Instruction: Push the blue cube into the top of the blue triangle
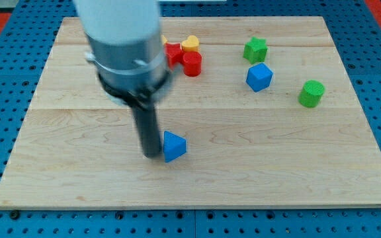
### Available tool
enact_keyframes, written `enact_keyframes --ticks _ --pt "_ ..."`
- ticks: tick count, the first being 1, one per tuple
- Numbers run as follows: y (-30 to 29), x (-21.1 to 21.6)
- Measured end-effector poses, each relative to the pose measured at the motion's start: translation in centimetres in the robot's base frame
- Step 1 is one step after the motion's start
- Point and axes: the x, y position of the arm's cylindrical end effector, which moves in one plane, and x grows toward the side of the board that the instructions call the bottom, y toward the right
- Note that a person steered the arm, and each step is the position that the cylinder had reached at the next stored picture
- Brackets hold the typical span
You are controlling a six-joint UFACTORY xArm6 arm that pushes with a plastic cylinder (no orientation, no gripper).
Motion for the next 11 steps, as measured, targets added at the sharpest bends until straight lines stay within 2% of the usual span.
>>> enact_keyframes --ticks 1,2,3,4,5,6,7,9,10,11 --pt "1.9 0.1" --pt "-1.3 -5.3" --pt "7.8 -9.5" --pt "15.8 -10.7" --pt "19.6 -15.9" --pt "20.8 -18.3" --pt "11.7 -19.0" --pt "6.4 -9.1" --pt "8.4 -11.6" --pt "6.2 -14.5"
